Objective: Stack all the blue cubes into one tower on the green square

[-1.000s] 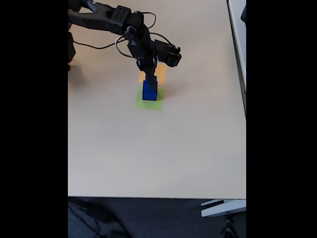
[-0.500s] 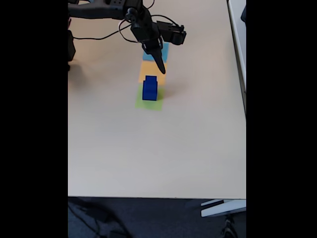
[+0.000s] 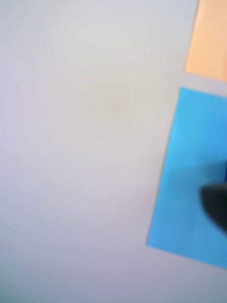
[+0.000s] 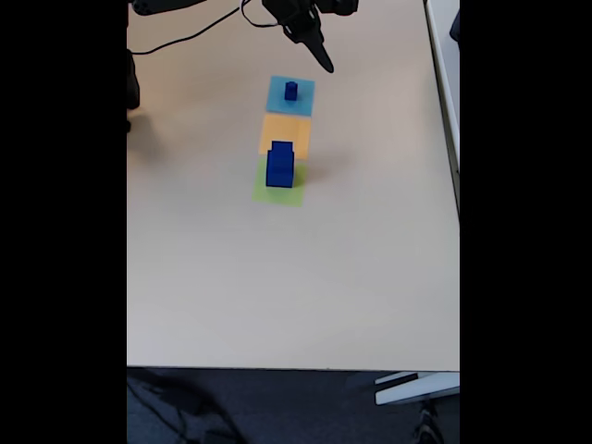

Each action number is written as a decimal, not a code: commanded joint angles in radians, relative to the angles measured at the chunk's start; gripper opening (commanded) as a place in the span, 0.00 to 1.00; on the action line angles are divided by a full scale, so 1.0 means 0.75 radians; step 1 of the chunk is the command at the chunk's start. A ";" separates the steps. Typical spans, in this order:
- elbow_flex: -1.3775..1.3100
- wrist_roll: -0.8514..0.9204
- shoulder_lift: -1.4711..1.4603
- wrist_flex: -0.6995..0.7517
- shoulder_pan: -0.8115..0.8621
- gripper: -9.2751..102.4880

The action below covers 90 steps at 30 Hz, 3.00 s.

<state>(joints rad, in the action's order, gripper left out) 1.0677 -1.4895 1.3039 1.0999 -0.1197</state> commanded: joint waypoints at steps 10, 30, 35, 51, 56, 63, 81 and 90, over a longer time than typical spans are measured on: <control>0.029 -0.166 -0.059 -0.037 -0.086 0.42; -0.078 -0.119 -0.297 0.164 -0.086 0.40; -0.094 -0.106 -0.325 0.168 -0.070 0.40; -0.125 -0.076 -0.387 0.166 -0.041 0.39; -0.125 -0.070 -0.395 0.166 -0.037 0.38; -0.123 -0.059 -0.397 0.170 -0.031 0.37; -0.123 -0.057 -0.399 0.192 -0.018 0.30; -0.131 -0.037 -0.413 0.196 -0.008 0.24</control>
<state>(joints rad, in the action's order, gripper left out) 1.0354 -1.5294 0.9802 1.2395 -0.1365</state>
